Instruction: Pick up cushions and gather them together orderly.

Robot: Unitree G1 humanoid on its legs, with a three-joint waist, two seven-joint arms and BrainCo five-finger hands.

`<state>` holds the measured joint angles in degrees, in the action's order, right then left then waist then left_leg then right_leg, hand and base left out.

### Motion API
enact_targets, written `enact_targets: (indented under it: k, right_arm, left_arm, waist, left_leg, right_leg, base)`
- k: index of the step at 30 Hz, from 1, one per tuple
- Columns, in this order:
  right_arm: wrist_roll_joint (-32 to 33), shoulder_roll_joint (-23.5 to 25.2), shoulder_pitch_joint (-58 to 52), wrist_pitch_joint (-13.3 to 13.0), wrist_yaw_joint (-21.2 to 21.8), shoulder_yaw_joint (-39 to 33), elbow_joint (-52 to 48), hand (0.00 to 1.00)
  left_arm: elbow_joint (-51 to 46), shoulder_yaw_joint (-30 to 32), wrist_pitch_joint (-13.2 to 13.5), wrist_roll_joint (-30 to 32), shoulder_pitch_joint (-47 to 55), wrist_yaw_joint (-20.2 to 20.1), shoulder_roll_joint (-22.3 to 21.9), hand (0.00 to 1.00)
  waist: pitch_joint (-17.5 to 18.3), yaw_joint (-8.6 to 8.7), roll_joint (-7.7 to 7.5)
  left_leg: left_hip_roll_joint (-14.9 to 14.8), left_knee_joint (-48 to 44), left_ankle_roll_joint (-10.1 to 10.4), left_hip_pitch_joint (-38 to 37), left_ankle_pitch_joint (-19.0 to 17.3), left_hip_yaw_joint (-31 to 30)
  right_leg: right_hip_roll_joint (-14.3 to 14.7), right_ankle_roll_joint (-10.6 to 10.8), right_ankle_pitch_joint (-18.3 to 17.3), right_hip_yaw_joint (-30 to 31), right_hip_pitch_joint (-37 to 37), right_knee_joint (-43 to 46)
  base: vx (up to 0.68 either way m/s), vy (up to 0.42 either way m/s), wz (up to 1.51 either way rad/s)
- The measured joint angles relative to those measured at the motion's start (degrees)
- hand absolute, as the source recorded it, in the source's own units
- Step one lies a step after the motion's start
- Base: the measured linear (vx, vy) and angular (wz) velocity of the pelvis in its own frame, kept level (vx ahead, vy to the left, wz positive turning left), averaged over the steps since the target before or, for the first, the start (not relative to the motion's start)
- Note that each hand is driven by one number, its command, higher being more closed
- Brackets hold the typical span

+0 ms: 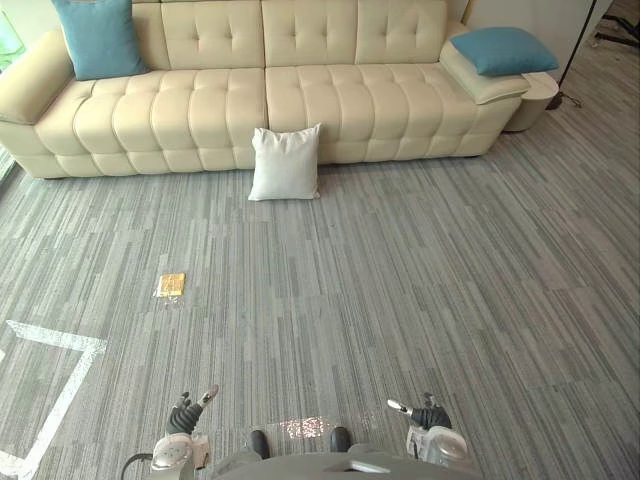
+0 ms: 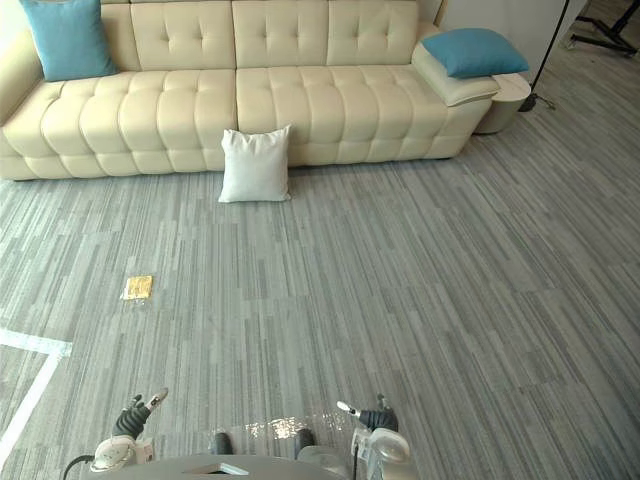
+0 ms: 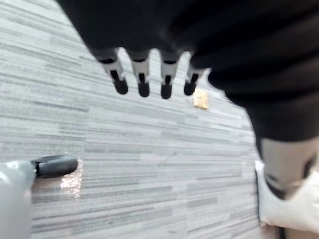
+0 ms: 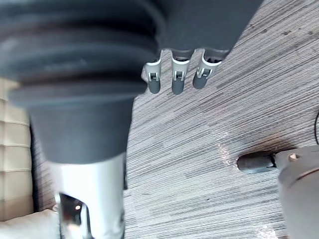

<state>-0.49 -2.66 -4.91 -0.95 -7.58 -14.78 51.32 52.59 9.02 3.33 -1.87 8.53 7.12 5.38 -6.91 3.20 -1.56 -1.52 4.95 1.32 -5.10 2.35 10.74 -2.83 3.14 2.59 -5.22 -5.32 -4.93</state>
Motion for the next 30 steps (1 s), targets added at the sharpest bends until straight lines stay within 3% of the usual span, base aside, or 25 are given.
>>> enact_targets:
  k: [30]
  right_arm:
    - [-1.0,0.1,1.1,0.2,0.1,-2.2,4.4,0.00]
  left_arm:
    - [3.3,2.0,-0.1,-0.2,-1.3,-0.3,-1.5,0.00]
  waist:
    - [-0.7,-1.01,0.12]
  left_leg:
    - [0.0,0.0,0.4,-1.5,-1.0,0.0]
  right_leg:
    - [0.0,0.1,-1.1,-0.3,-1.8,0.4]
  base:
    - [0.00,-0.007,0.00]
